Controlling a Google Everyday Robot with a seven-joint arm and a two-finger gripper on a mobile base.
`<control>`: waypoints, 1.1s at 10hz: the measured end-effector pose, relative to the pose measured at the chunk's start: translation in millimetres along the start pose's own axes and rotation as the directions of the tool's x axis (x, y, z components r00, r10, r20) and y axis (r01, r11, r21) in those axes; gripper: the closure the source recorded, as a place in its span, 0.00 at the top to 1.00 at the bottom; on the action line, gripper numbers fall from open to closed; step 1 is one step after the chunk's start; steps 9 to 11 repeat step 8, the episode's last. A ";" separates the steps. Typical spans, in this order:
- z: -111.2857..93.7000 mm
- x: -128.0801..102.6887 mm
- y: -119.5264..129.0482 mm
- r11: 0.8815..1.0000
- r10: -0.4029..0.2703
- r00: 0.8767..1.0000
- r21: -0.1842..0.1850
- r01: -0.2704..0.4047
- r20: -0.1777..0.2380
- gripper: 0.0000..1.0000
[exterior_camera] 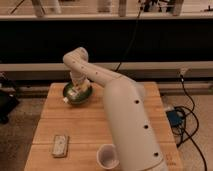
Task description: Place the bottle in the ceramic bowl
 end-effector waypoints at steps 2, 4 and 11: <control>-0.5 -3.9 -5.5 1.000 -0.012 1.000 0.015 0.012 -0.004 0.80; -2.0 -1.7 -6.6 1.000 -0.011 1.000 0.025 0.011 -0.007 0.80; -5.1 9.2 4.1 1.000 -0.007 1.000 0.026 0.007 -0.011 0.80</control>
